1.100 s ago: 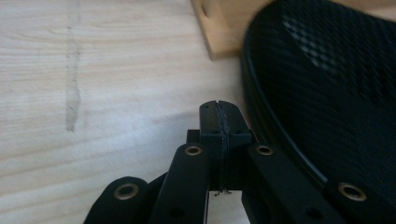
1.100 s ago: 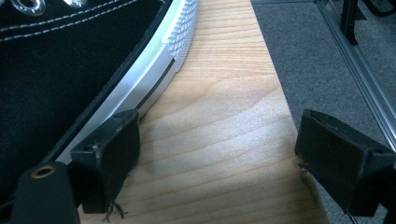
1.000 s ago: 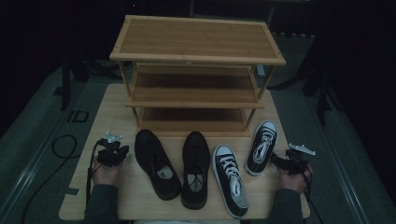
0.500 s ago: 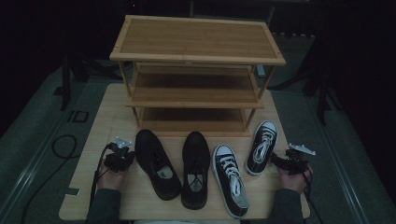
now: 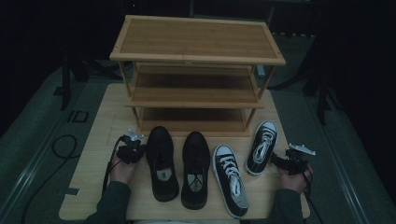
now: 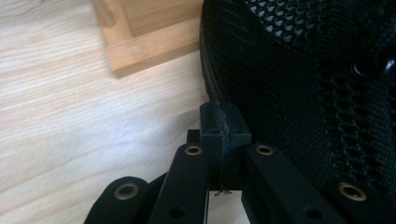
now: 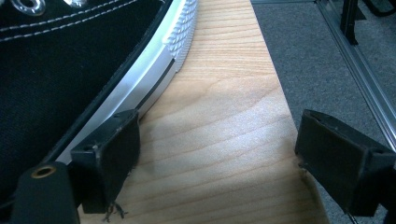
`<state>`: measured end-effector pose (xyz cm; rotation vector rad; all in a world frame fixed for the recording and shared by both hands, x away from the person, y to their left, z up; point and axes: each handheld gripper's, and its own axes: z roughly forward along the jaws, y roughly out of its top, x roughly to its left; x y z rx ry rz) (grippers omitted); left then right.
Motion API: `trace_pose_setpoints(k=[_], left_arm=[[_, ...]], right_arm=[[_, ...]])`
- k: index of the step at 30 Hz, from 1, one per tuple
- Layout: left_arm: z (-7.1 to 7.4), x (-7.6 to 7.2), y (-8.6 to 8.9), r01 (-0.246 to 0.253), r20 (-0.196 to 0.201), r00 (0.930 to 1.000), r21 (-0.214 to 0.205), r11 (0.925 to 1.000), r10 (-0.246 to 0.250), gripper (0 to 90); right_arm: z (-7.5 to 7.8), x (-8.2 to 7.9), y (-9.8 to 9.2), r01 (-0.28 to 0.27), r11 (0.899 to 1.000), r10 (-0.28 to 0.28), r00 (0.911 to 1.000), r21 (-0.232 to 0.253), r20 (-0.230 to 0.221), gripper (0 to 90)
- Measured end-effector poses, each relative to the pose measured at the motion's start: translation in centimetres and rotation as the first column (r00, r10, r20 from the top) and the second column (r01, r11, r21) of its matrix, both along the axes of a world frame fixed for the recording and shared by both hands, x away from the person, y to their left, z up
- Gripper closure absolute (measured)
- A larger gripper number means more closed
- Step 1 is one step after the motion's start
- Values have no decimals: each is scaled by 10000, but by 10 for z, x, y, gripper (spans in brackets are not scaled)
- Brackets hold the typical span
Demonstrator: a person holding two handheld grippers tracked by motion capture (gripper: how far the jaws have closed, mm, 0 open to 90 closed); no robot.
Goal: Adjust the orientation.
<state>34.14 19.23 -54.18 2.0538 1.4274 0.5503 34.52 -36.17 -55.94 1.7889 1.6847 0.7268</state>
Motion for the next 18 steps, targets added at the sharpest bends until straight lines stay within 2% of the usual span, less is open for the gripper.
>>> trace_pose_setpoints(k=[9,12,13,16,18], left_arm=[[-1,17,-19,513,-79,9986,-128,9986,-514,899],[-1,18,-19,506,-134,9986,-189,9985,-508,896],[1,19,-17,481,-186,9986,-403,9980,-489,884],[6,17,-12,568,-138,9982,-657,9962,-578,850],[10,15,-10,652,-108,9977,-801,9947,-663,795]], right_arm=[[0,0,0,0,10000,0,10000,1,-1,140],[0,0,0,-2,10000,2,10000,0,1,140],[0,0,0,-3,10000,3,10000,-4,3,140],[0,0,0,0,10000,0,10000,2,-1,140],[0,0,0,3,10000,-3,10000,0,4,140]])
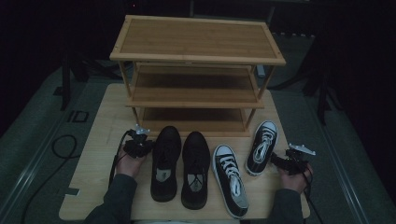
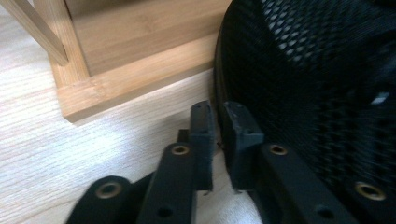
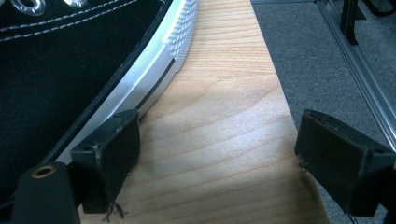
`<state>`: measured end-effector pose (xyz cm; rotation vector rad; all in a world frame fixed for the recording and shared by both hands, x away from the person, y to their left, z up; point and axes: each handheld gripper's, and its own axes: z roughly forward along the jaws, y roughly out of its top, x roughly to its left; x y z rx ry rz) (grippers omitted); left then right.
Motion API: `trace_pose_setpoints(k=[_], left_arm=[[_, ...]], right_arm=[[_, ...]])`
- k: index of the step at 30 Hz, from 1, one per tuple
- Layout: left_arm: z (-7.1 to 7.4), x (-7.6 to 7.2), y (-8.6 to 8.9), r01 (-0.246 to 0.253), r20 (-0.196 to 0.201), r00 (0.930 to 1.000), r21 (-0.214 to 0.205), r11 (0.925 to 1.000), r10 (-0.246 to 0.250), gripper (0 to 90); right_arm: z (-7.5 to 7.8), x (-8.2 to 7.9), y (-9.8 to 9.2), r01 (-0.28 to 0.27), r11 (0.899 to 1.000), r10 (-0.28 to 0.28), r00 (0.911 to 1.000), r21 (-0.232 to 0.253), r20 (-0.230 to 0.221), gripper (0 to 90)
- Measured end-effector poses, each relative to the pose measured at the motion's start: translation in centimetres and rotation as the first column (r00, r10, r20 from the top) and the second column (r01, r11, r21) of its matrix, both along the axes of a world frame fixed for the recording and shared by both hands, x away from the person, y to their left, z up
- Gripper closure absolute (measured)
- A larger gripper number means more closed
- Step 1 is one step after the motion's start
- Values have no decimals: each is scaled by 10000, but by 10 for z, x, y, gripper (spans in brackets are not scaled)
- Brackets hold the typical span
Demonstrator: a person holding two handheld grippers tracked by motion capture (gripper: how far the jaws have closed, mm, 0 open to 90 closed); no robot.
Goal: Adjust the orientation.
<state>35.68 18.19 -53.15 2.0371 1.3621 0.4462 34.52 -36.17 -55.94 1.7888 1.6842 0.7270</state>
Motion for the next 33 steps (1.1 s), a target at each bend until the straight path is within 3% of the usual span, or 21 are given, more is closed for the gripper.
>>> trace_pose_setpoints(k=[12,20,28,33], left_arm=[[42,-21,-2,970,120,9953,-481,9941,-965,685],[64,-36,-6,1484,157,9889,-464,9878,-1478,650],[77,-53,-11,1738,231,9846,-403,9840,-1730,631],[82,-64,-13,1808,408,9831,-692,9811,-1783,624]], right_arm=[[0,0,0,-2,10000,2,10000,4,-5,140],[0,0,0,-2,10000,2,10000,-1,0,140],[0,0,0,1,10000,-1,10000,3,-4,140],[0,0,0,0,10000,0,10000,3,-2,140]])
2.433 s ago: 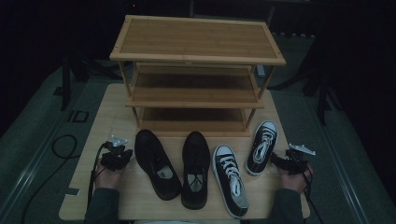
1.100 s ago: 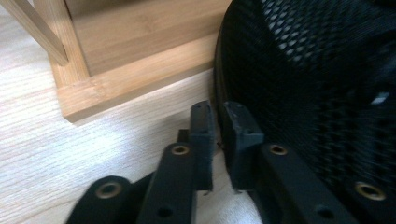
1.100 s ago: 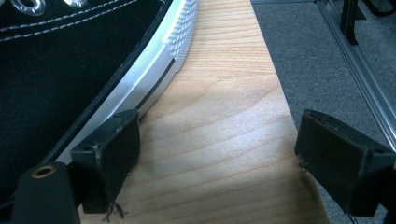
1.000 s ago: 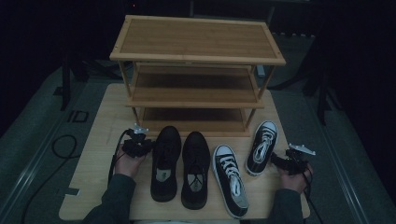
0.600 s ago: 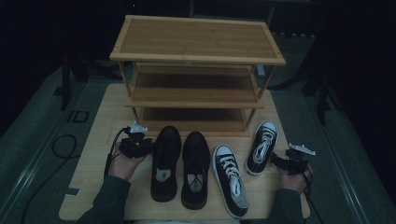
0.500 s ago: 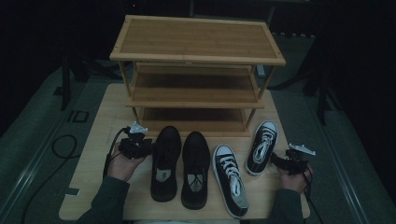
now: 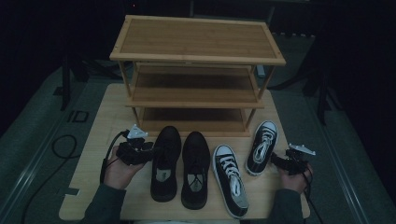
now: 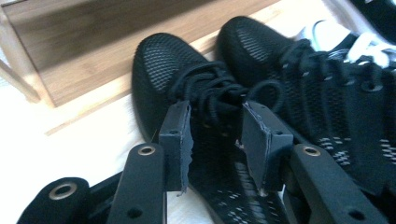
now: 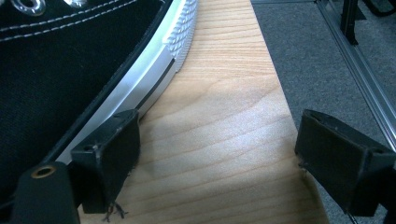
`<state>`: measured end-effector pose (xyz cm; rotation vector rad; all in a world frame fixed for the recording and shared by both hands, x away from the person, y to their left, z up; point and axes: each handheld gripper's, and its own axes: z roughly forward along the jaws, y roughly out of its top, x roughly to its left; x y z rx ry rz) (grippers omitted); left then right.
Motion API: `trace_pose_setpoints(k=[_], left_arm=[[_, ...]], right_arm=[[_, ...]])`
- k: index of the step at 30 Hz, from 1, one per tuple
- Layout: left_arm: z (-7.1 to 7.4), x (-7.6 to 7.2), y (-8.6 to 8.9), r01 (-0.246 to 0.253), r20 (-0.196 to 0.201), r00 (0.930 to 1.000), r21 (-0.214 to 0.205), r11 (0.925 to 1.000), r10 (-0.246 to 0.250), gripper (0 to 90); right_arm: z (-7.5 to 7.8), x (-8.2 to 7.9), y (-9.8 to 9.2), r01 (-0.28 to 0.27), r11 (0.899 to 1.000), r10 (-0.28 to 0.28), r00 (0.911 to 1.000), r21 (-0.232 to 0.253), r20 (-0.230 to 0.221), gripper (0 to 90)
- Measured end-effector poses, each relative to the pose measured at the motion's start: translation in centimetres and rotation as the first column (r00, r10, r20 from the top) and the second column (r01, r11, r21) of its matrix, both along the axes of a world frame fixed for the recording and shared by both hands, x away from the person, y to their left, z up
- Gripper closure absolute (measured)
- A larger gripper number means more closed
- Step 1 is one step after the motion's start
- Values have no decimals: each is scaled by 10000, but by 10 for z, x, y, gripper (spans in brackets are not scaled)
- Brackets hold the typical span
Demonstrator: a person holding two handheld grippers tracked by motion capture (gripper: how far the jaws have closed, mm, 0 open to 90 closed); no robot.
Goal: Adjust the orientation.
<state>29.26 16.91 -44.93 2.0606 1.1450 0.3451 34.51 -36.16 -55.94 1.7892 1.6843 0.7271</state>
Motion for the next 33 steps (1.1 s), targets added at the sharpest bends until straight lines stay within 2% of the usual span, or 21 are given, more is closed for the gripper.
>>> trace_pose_setpoints(k=[5,11,14,16,18,22,25,28,29,31,32,33], left_arm=[[2,-9,-8,254,-46,9997,120,9996,-253,617],[-5,-12,-21,200,-401,9991,1018,9946,-159,622],[-12,-10,-26,39,-489,9988,1709,9853,45,626],[-15,-7,-27,-28,-586,9982,1819,9833,137,627],[-17,-5,-27,-217,-596,9976,2120,9770,351,645],[-23,2,-25,-310,-846,9951,2208,9748,508,665],[-28,8,-26,-366,-950,9937,2273,9731,595,724],[-29,11,-25,-506,-991,9925,2031,9779,719,823],[-29,12,-23,-575,-1058,9913,1831,9814,778,830],[-29,12,-23,-575,-1058,9913,1831,9814,778,833],[-29,13,-18,-624,-1186,9898,1405,9881,793,843],[-29,13,-18,-624,-1186,9898,1405,9881,793,846]], right_arm=[[0,0,0,-1,10000,1,10000,2,-3,140],[0,0,0,-5,10000,5,10000,-5,3,140],[0,0,0,-5,10000,5,10000,-6,4,140],[0,0,0,3,10000,-3,10000,2,0,140],[0,0,0,-4,10000,4,10000,-5,3,140],[0,0,0,-3,10000,3,10000,-4,3,140],[0,0,0,-4,10000,4,10000,-1,0,140],[0,0,0,-6,10000,6,10000,-7,6,140],[0,0,0,-2,10000,2,10000,-1,3,140],[0,0,0,-2,10000,2,10000,4,-3,140],[0,0,0,-3,10000,3,10000,1,-2,140],[0,0,0,-4,10000,4,10000,0,-2,140]])
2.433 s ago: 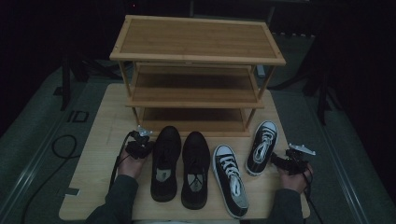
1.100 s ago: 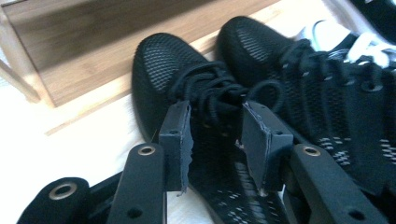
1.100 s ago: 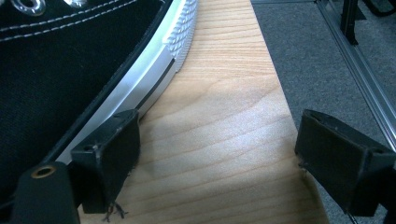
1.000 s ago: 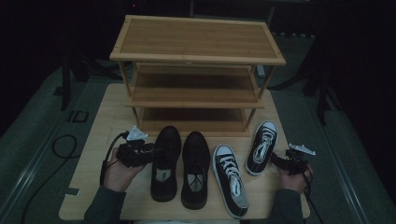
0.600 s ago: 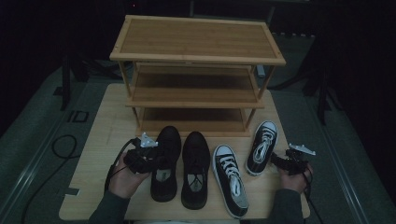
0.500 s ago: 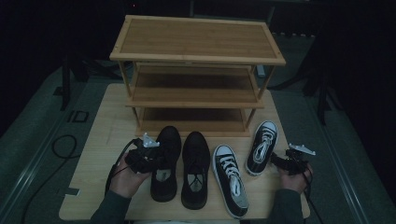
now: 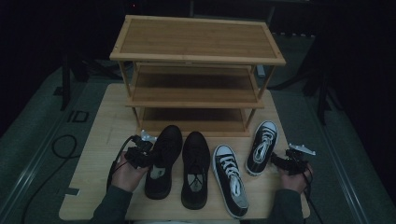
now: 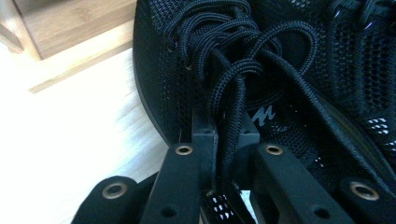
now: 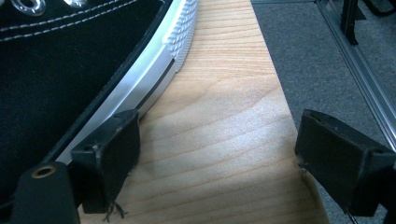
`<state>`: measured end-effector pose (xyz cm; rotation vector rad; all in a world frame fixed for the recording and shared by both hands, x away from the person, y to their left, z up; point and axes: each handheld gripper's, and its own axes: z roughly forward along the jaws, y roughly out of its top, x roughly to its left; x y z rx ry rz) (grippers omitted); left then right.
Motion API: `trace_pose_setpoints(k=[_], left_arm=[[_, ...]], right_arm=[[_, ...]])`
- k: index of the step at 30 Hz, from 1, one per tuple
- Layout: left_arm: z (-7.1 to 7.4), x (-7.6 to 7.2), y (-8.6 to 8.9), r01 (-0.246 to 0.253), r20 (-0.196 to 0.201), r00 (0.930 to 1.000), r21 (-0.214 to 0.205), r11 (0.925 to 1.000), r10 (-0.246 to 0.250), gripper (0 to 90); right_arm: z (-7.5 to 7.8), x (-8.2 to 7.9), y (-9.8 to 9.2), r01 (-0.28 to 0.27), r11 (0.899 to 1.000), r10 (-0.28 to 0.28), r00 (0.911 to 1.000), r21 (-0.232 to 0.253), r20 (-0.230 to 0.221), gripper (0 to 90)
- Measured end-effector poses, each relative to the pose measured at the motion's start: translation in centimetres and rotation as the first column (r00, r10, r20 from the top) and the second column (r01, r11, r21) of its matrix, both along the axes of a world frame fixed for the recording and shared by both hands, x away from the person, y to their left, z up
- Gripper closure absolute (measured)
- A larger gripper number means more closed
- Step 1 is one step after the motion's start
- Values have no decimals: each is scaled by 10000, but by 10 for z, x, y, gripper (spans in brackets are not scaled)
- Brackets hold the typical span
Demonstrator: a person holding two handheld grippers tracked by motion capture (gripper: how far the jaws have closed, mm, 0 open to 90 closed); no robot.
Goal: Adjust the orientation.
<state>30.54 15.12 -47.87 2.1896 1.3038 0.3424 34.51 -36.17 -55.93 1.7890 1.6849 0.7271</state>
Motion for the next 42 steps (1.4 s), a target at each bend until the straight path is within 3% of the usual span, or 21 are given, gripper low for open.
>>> trace_pose_setpoints(k=[2,8,22,29,42], left_arm=[[0,1,1,16,-24,10000,-125,9999,-16,850],[3,5,5,282,47,9996,17,9996,-283,860],[13,16,24,-323,530,9980,-544,9980,352,868],[17,33,34,-995,858,9907,-720,9924,1055,868],[11,65,28,-1707,1097,9777,-810,9820,1790,867]], right_arm=[[0,0,0,2,10000,-2,10000,-4,4,140],[0,0,0,-4,10000,4,10000,-6,4,140],[0,0,0,-2,10000,2,10000,-9,8,140],[0,0,0,-2,10000,2,10000,-5,2,140],[0,0,0,-2,10000,2,10000,-6,4,140]])
